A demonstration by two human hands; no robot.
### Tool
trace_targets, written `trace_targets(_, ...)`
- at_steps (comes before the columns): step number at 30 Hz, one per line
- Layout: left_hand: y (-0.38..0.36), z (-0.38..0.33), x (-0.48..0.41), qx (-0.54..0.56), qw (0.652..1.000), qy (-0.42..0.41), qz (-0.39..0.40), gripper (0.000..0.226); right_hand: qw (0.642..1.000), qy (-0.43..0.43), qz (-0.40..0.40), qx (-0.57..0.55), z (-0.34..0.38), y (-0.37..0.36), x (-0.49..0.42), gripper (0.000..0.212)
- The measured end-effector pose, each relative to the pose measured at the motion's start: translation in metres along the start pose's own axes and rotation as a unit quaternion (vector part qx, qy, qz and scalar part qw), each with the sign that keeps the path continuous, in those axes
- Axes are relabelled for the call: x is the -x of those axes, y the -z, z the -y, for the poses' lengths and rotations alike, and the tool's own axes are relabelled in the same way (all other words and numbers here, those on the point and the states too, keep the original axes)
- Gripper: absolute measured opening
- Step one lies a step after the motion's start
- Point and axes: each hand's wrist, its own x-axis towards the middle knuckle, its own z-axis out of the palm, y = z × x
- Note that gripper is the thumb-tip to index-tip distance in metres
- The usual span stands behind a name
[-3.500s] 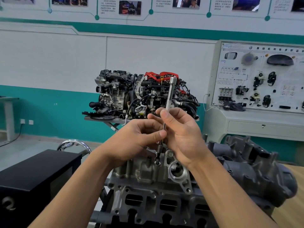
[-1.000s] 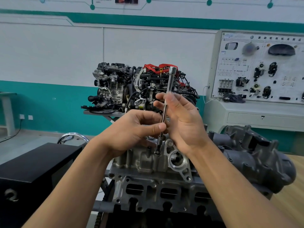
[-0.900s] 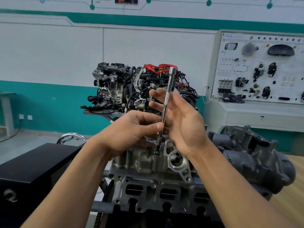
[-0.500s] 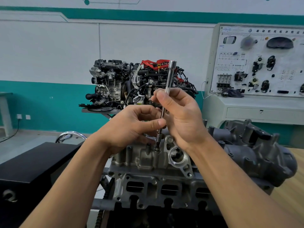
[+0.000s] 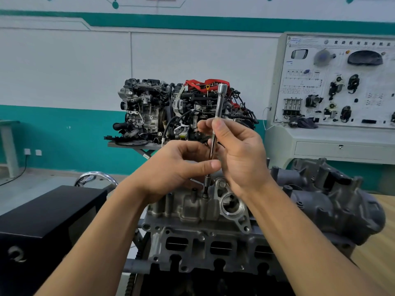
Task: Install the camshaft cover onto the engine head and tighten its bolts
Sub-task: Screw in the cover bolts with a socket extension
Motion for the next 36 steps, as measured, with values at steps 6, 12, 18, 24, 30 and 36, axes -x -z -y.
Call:
trace_targets(6,-0.003,-0.003,0.0,-0.052,0.999,-0.005,-0.011,0.021,0.972,0.089,-0.038,0.216,0.009,-0.005,-0.002,0.015)
trace_targets(12,-0.011,-0.004,0.007,-0.059,0.997,-0.042,-0.032,0.007,0.941,0.092,-0.059,0.321,0.02,-0.009,0.001,0.015)
trace_targets(18,-0.006,-0.005,0.004,-0.104,0.993,-0.05,-0.015,0.009,0.916,0.107,-0.059,0.383,0.023,-0.011,0.001,0.02)
trace_targets(24,-0.007,0.002,0.001,-0.104,0.992,-0.056,-0.044,0.009,0.934,0.052,0.023,0.351,0.031,-0.002,-0.009,0.026)
trace_targets(30,-0.016,-0.009,0.008,-0.107,0.98,-0.128,-0.113,0.011,0.959,0.091,-0.005,0.269,0.03,-0.014,-0.009,0.021)
trace_targets(36,0.016,-0.033,0.007,-0.096,0.979,-0.096,-0.152,0.013,0.97,0.066,0.056,0.226,0.035,-0.039,-0.033,0.021)
